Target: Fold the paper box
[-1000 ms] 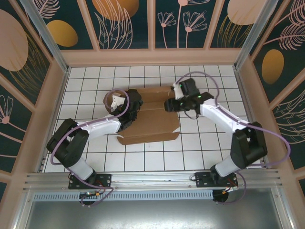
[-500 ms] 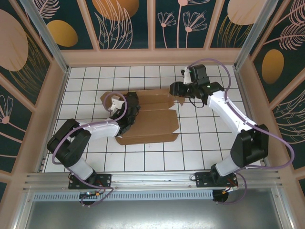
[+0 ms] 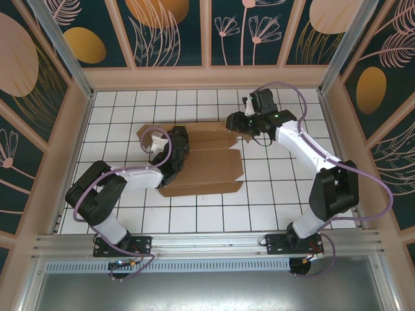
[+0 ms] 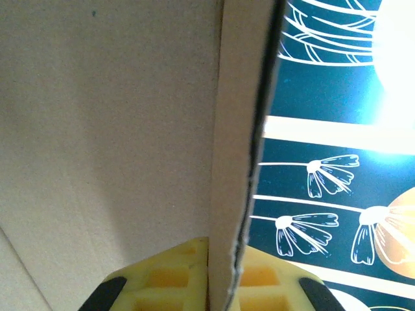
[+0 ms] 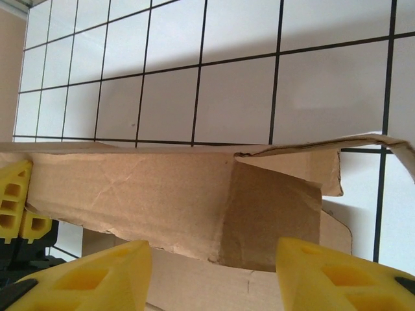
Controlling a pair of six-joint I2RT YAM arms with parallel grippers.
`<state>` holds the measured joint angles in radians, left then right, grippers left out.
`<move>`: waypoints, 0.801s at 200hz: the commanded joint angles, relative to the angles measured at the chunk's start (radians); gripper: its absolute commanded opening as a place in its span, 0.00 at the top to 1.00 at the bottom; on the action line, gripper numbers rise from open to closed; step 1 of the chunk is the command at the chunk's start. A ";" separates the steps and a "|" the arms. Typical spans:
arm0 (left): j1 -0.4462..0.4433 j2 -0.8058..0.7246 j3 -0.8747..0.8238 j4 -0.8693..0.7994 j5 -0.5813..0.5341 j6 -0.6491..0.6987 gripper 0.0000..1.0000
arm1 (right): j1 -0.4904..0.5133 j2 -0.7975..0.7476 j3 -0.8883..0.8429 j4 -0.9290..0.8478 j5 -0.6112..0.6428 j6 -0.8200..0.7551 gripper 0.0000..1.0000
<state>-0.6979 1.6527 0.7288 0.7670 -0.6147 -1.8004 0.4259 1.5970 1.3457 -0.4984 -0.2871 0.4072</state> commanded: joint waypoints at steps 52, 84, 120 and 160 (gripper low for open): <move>-0.004 0.050 -0.037 0.035 0.027 -0.018 0.94 | 0.022 0.075 0.047 0.015 0.054 0.016 0.46; -0.002 0.047 -0.053 0.066 0.030 -0.023 1.00 | 0.018 0.072 0.023 0.069 -0.011 0.029 0.45; -0.001 0.042 -0.078 0.121 0.033 -0.022 1.00 | -0.010 0.039 -0.071 0.196 -0.104 0.097 0.44; -0.001 0.044 -0.079 0.147 0.054 -0.028 1.00 | -0.049 0.010 -0.187 0.359 -0.203 0.200 0.45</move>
<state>-0.6979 1.6730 0.6773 0.8944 -0.5945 -1.8008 0.3969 1.6497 1.2144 -0.2646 -0.4152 0.5255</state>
